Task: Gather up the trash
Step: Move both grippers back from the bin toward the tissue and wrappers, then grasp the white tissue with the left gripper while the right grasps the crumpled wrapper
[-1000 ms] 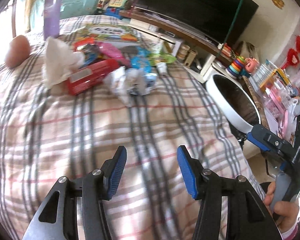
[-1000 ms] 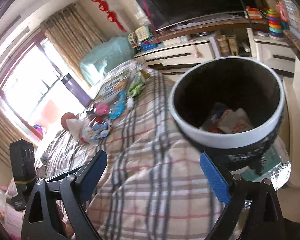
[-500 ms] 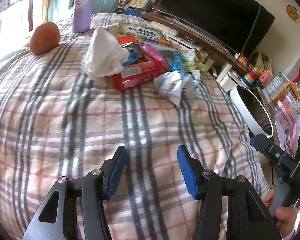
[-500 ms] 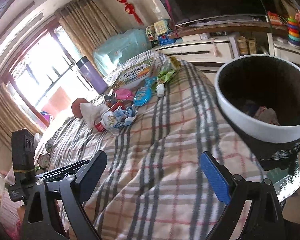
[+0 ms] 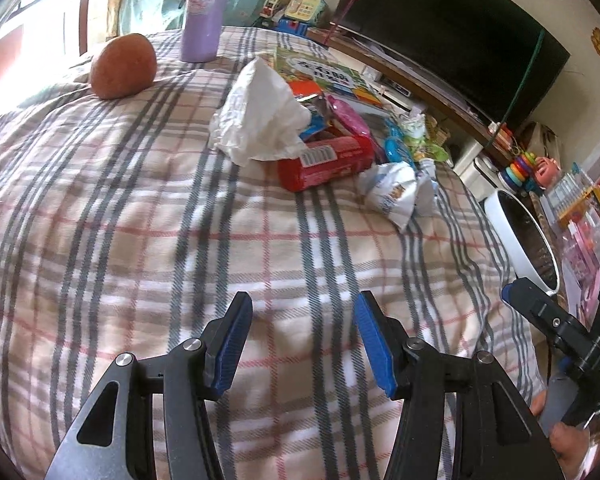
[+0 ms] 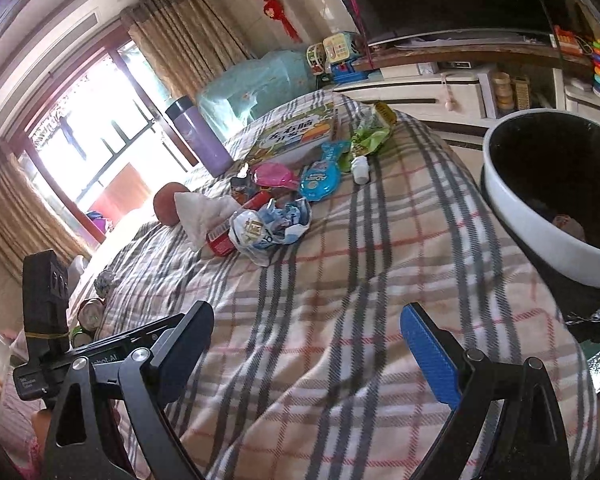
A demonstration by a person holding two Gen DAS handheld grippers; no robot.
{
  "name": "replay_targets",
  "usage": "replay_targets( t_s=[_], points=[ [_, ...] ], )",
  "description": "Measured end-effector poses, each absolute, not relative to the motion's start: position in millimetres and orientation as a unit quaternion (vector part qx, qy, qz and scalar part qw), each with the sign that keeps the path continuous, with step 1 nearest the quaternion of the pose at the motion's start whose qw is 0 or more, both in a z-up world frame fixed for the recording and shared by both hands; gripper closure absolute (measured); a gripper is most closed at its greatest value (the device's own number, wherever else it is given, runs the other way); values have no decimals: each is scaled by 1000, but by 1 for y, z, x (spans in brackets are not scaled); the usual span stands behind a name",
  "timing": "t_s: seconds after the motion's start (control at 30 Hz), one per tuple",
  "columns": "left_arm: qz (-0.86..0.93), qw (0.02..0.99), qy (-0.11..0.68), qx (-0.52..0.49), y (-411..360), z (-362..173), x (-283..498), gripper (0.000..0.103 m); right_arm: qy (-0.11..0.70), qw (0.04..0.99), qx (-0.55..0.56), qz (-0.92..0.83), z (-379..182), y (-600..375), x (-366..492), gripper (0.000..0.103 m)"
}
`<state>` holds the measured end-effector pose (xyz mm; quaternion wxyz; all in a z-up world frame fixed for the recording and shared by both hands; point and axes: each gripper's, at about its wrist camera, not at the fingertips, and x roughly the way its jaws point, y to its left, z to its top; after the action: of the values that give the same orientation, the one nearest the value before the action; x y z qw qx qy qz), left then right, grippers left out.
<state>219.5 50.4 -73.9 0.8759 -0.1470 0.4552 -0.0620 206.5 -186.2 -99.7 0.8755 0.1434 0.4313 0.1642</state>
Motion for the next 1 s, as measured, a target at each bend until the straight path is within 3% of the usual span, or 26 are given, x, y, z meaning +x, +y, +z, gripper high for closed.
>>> replay_targets(
  t_s=[0.23, 1.0],
  points=[
    [-51, 882, 445, -148, 62, -69, 232, 50, 468, 859, 141, 153, -110, -173, 225, 8],
    [-45, 898, 412, -146, 89, -67, 321, 50, 464, 859, 117, 179, -120, -138, 278, 12]
  ],
)
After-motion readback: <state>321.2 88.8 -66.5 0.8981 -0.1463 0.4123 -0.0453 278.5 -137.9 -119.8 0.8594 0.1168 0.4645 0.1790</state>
